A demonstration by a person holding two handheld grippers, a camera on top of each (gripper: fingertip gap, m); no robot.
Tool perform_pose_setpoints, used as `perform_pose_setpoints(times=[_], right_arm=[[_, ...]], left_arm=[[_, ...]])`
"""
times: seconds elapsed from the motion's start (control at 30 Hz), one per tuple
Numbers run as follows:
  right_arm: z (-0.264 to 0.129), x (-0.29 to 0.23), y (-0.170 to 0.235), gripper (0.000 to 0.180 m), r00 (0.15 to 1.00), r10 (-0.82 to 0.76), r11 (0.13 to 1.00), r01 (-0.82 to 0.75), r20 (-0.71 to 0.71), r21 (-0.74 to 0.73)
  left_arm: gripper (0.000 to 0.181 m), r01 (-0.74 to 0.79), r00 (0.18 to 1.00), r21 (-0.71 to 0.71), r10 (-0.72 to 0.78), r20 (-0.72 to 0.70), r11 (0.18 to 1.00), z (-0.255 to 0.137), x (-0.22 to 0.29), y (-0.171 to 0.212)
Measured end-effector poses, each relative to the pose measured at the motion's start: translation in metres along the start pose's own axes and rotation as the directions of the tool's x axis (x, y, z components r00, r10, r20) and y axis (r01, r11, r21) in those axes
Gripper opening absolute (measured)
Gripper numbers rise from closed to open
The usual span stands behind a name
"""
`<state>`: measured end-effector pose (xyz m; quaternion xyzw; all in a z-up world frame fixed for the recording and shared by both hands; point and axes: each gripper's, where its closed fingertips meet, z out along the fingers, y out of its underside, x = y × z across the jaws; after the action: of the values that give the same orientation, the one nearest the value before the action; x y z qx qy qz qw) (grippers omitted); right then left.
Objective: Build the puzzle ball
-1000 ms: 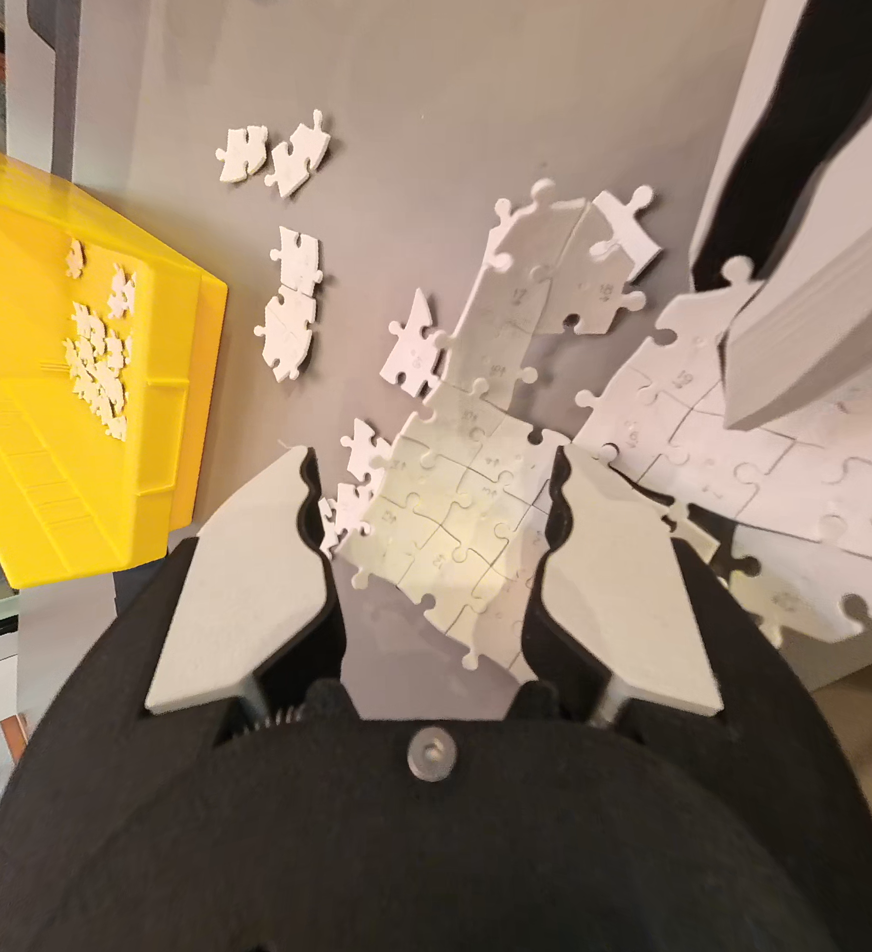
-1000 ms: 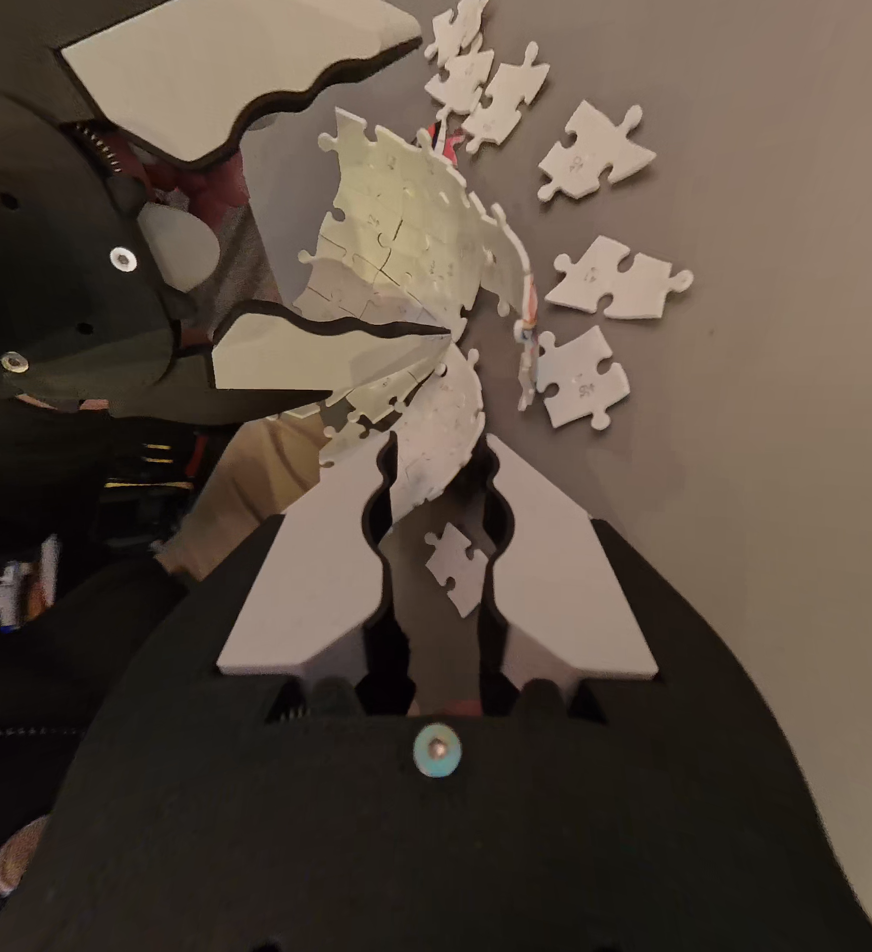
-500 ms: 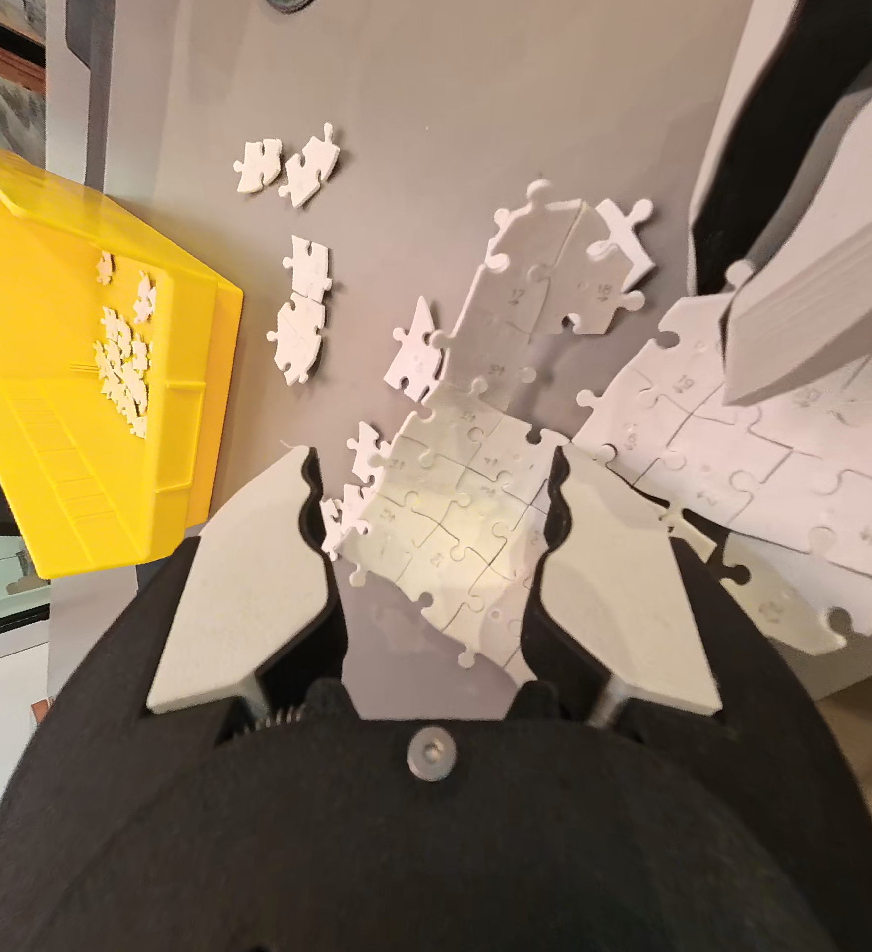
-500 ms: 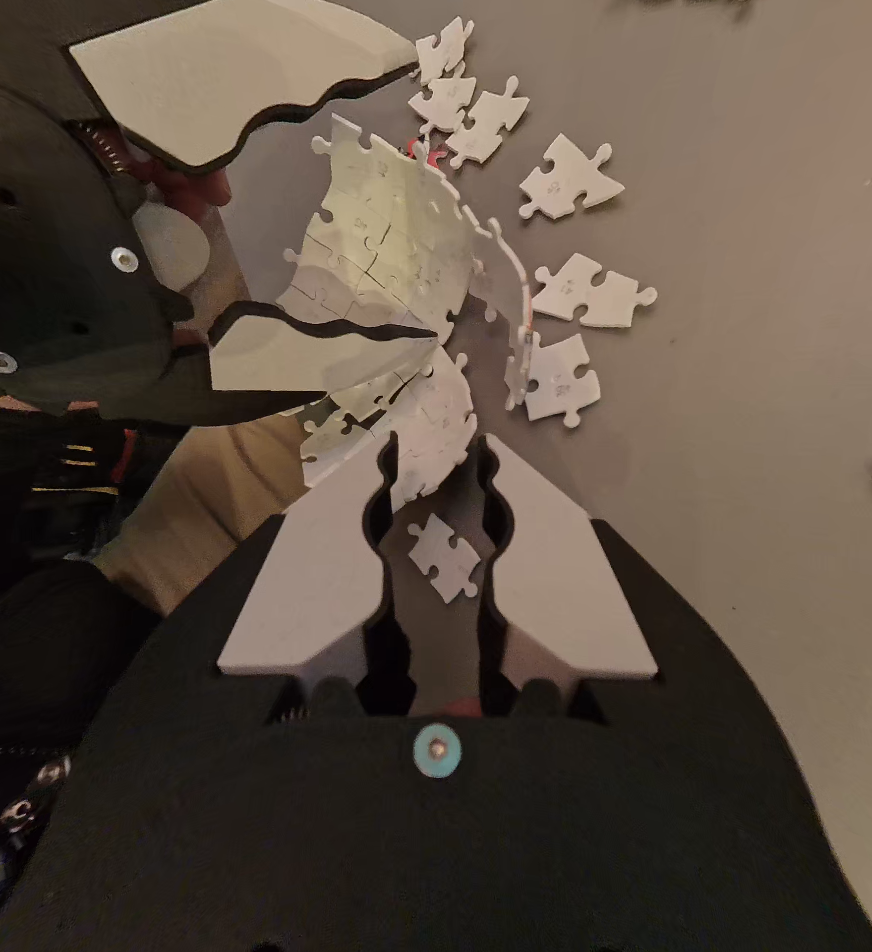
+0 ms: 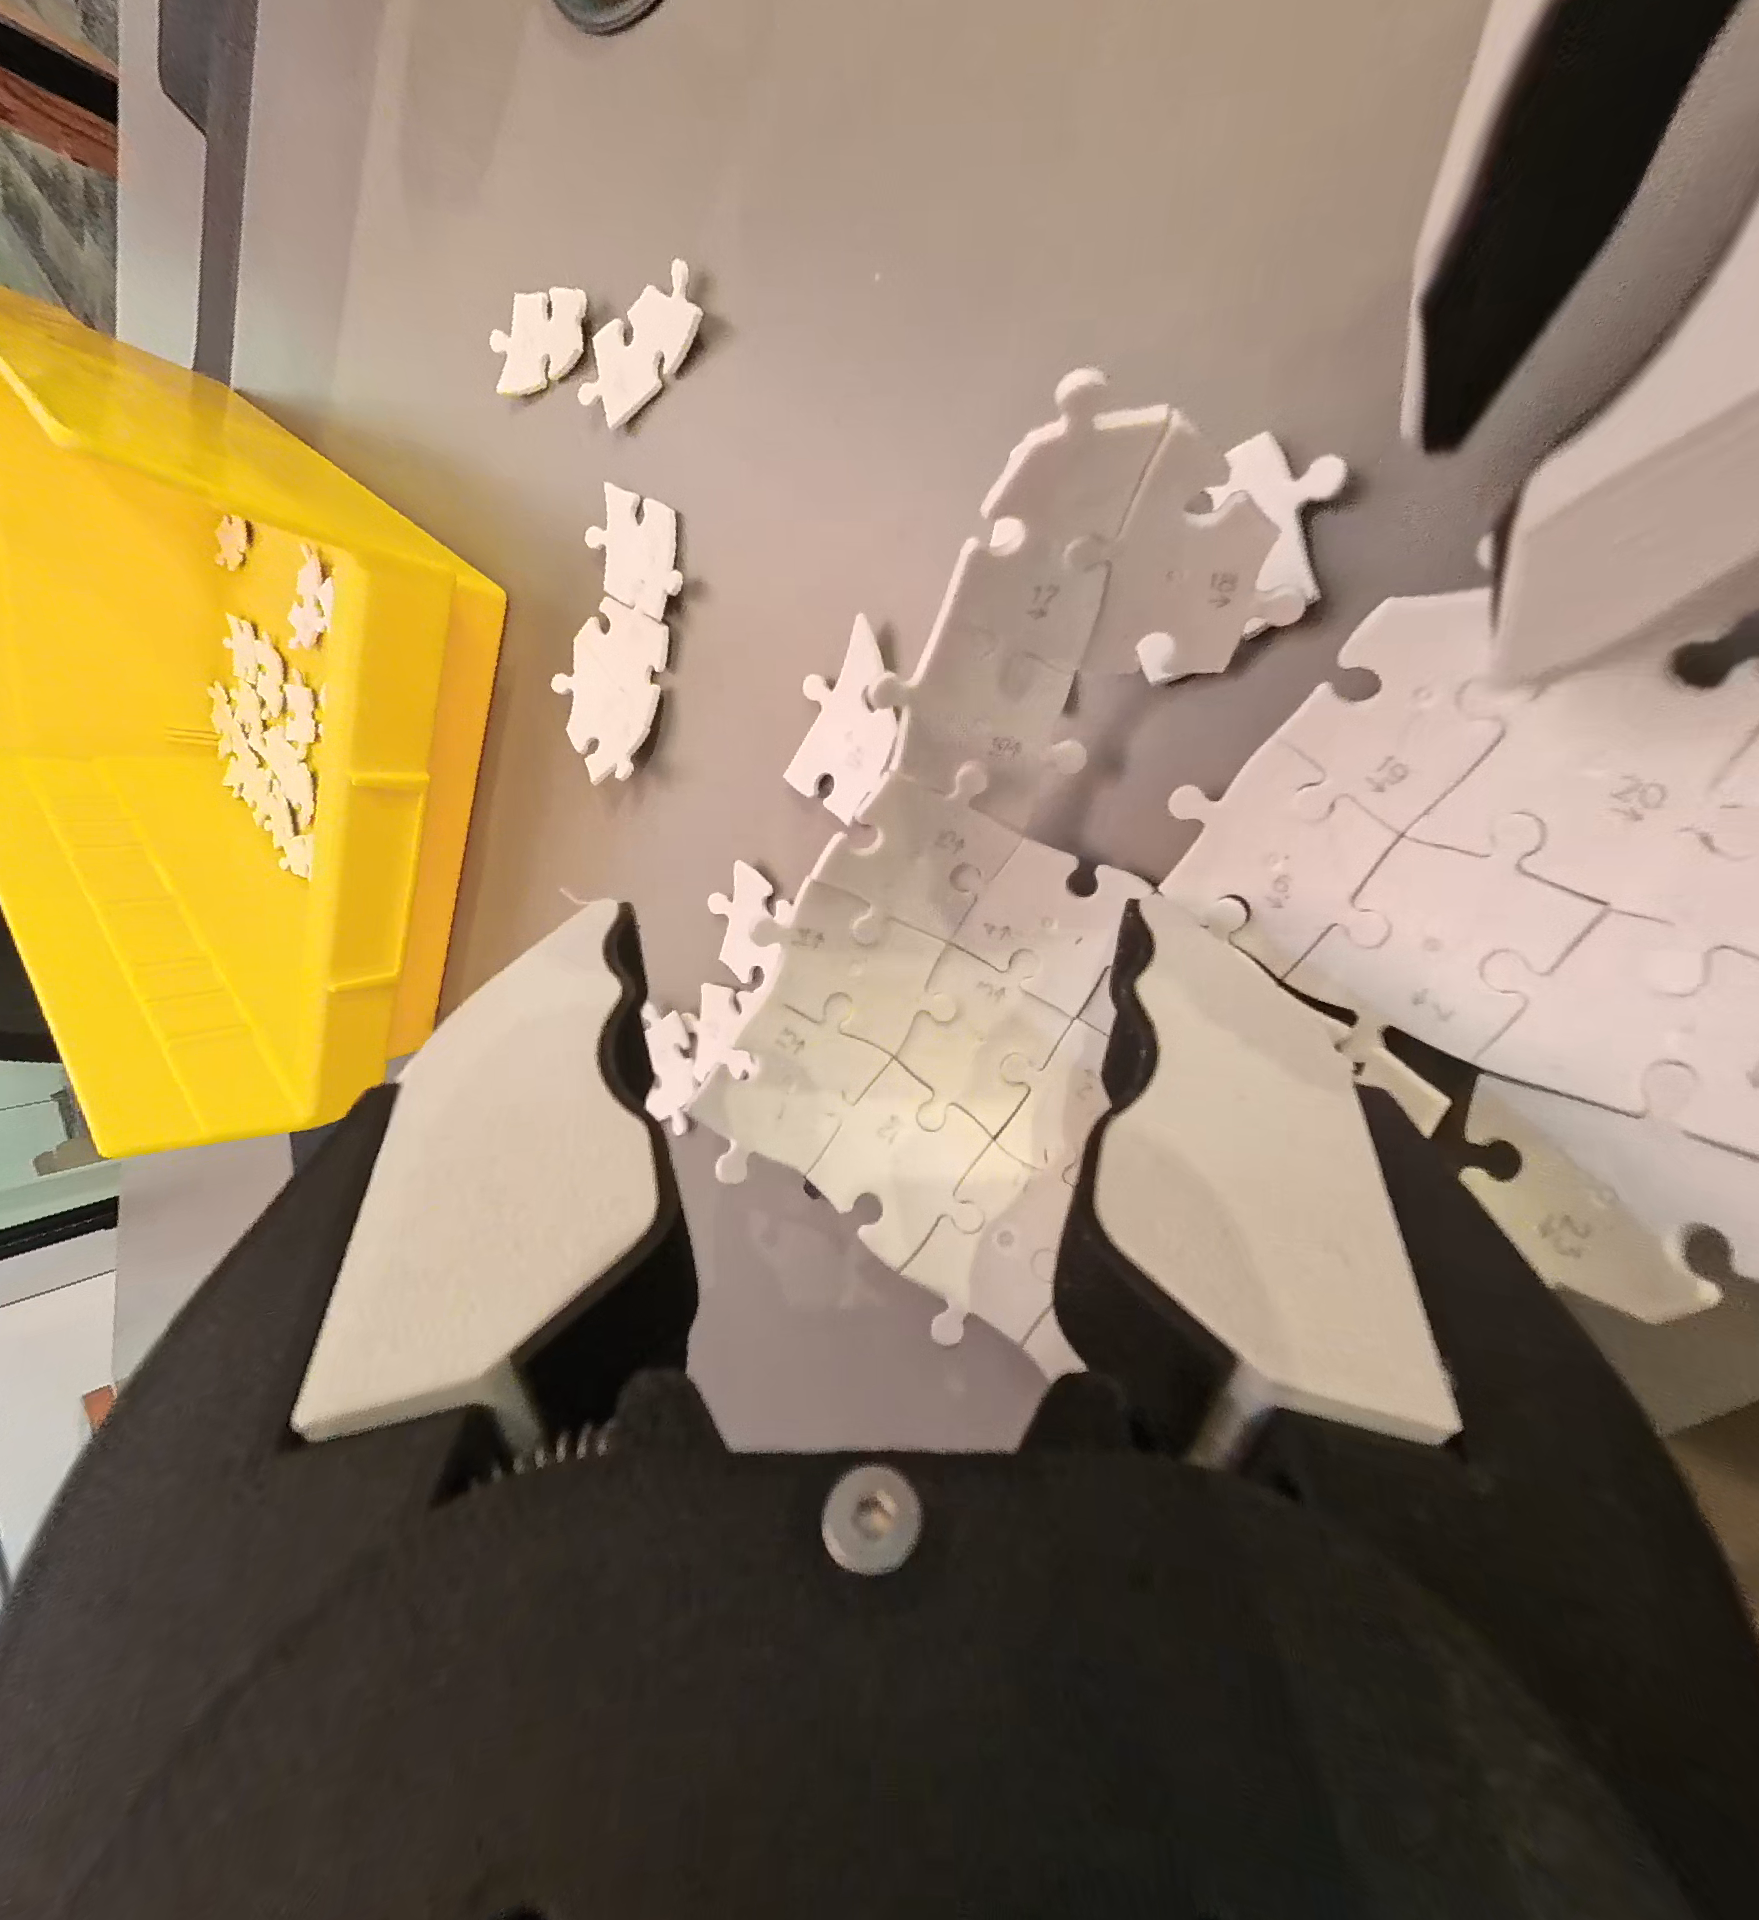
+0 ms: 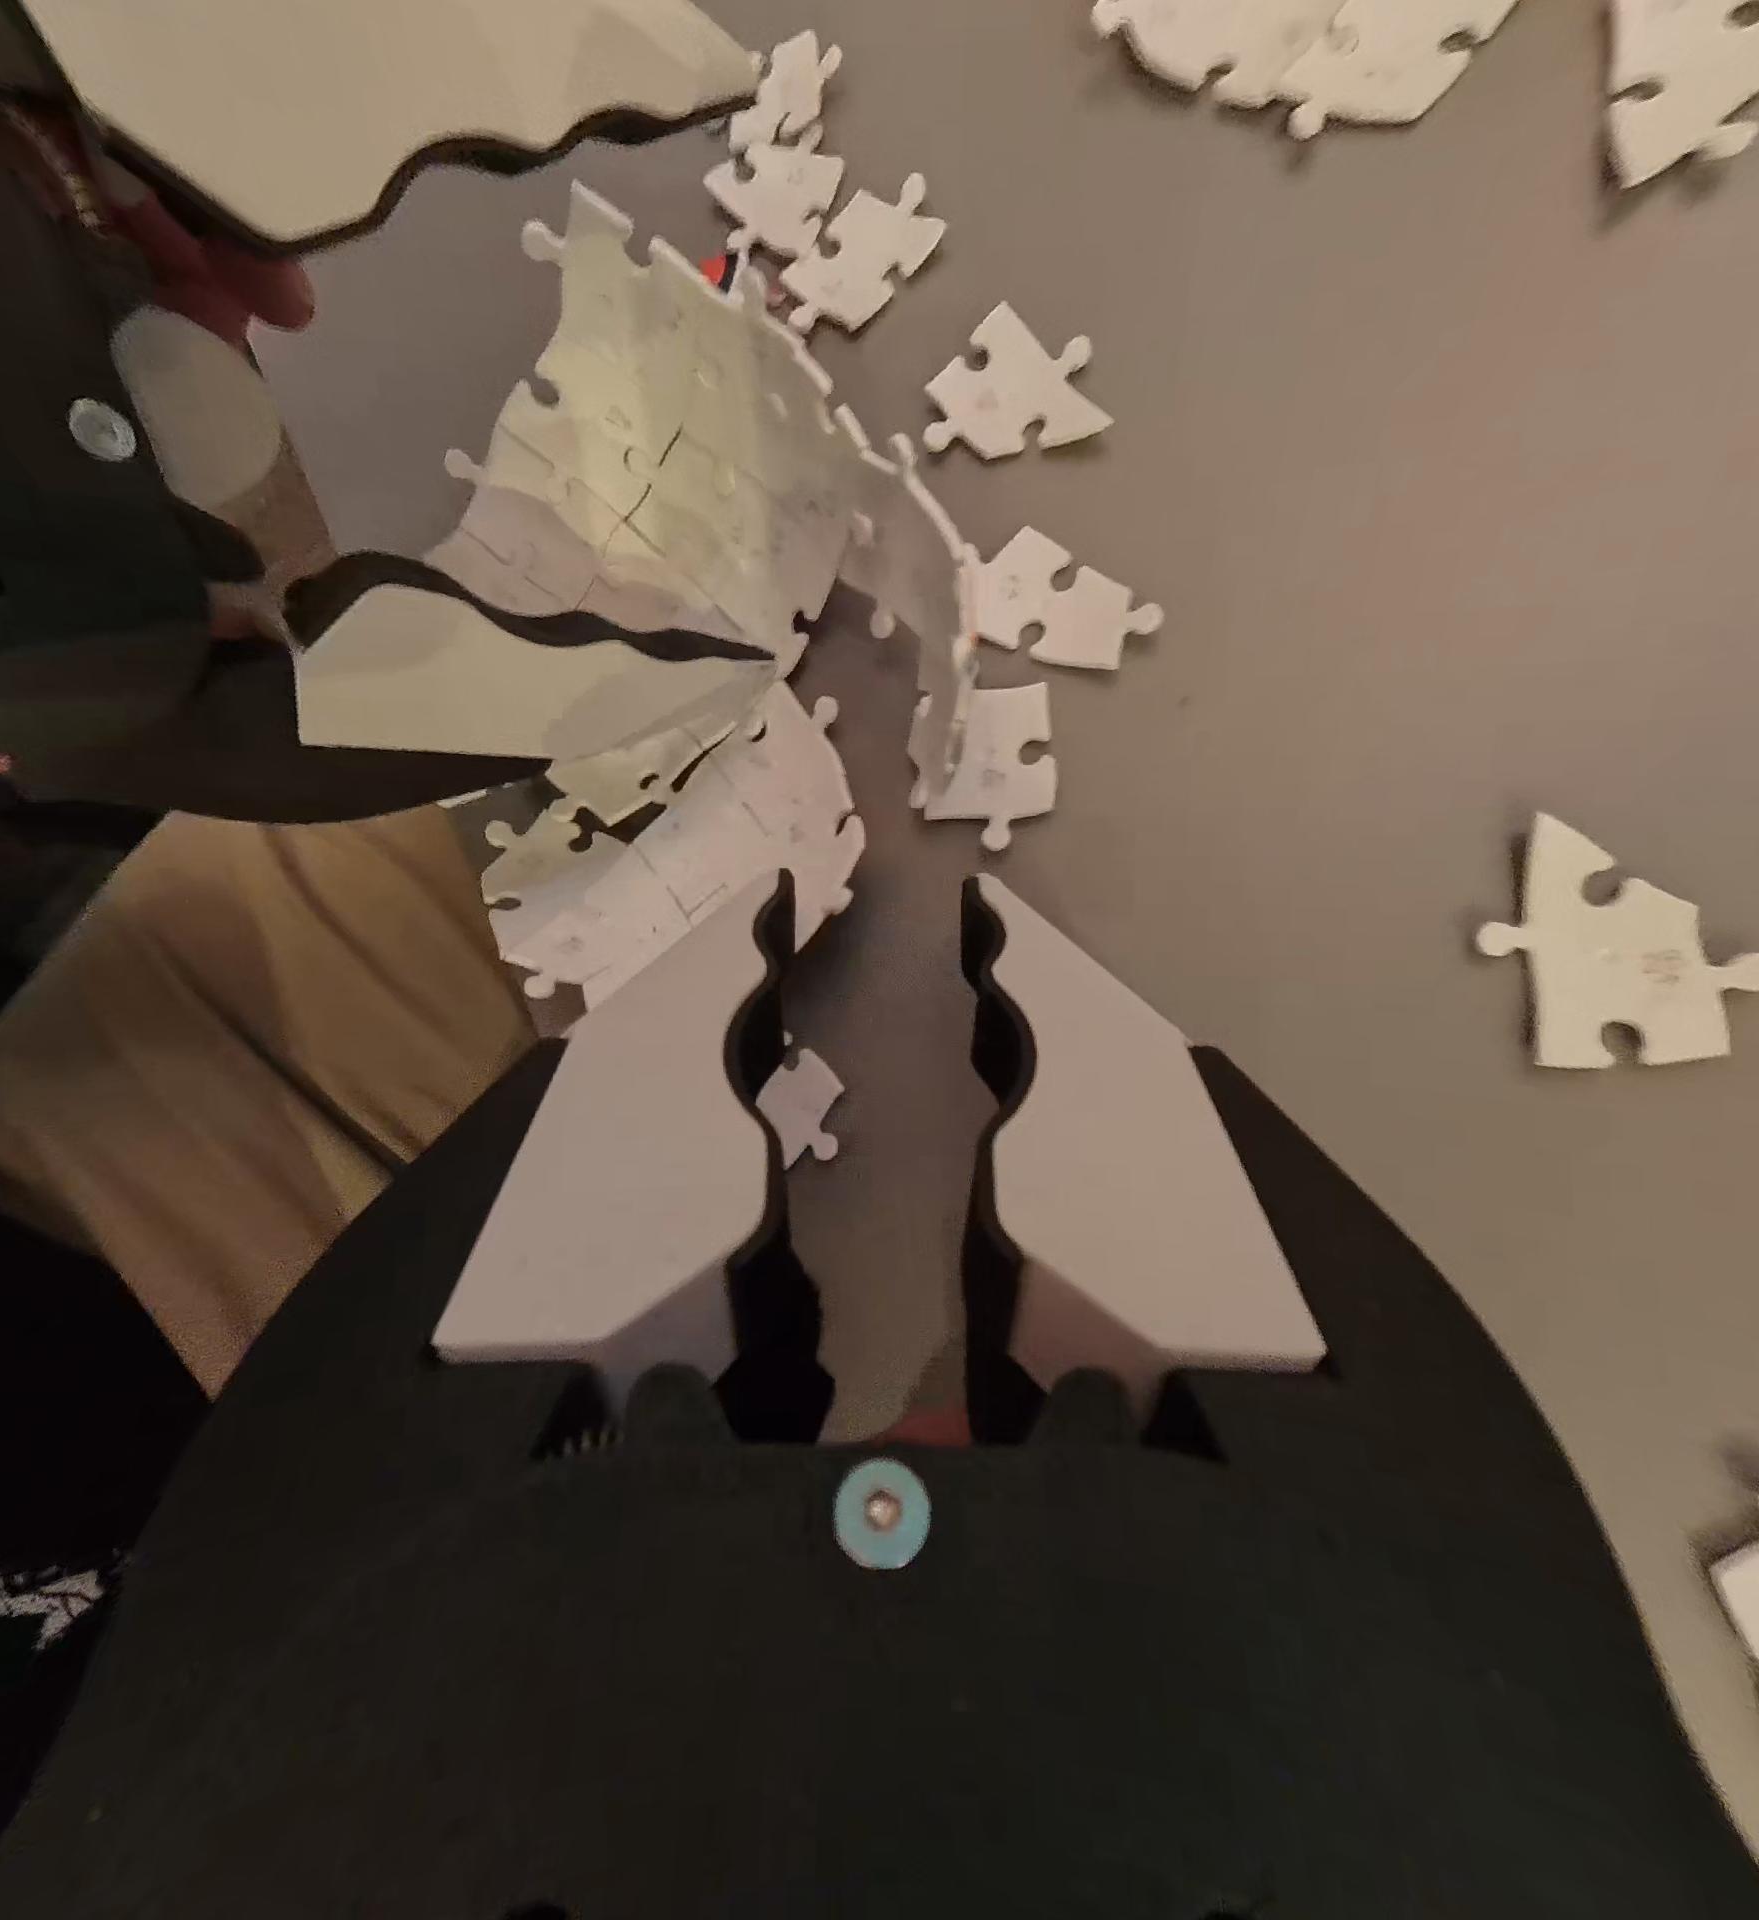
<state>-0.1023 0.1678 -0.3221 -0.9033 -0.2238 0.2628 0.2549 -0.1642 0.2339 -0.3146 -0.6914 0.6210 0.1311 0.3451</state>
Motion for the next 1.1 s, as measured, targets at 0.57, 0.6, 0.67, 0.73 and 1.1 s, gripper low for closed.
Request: perform_pose_setpoints(times=[0.57,0.6,0.67,0.73,1.1], right_arm=[[0.017,0.009,-0.021,0.003,0.965,0.138,0.989,-0.147,0.224,0.022],[0.017,0.007,-0.021,0.003,0.962,0.14,0.988,-0.15,0.236,0.023],[0.018,0.005,-0.02,0.003,0.956,0.155,0.986,-0.164,0.251,0.014],[0.018,0.004,-0.019,0.003,0.948,0.175,0.983,-0.183,0.264,0.007],[0.018,-0.002,-0.014,0.004,0.926,0.215,0.976,-0.218,0.309,-0.024]], left_arm=[[0.086,-0.013,1.0,-0.001,0.013,0.01,1.0,0.0,0.0,-0.002],[0.086,-0.013,1.0,0.0,0.013,0.01,1.0,0.0,0.0,-0.002],[0.086,-0.015,1.0,-0.001,0.015,0.011,1.0,0.0,0.0,-0.002],[0.086,-0.019,1.0,-0.002,0.019,0.014,1.0,0.0,0.0,-0.002],[0.086,-0.023,1.0,-0.002,0.023,0.021,1.0,-0.001,0.001,-0.003]])
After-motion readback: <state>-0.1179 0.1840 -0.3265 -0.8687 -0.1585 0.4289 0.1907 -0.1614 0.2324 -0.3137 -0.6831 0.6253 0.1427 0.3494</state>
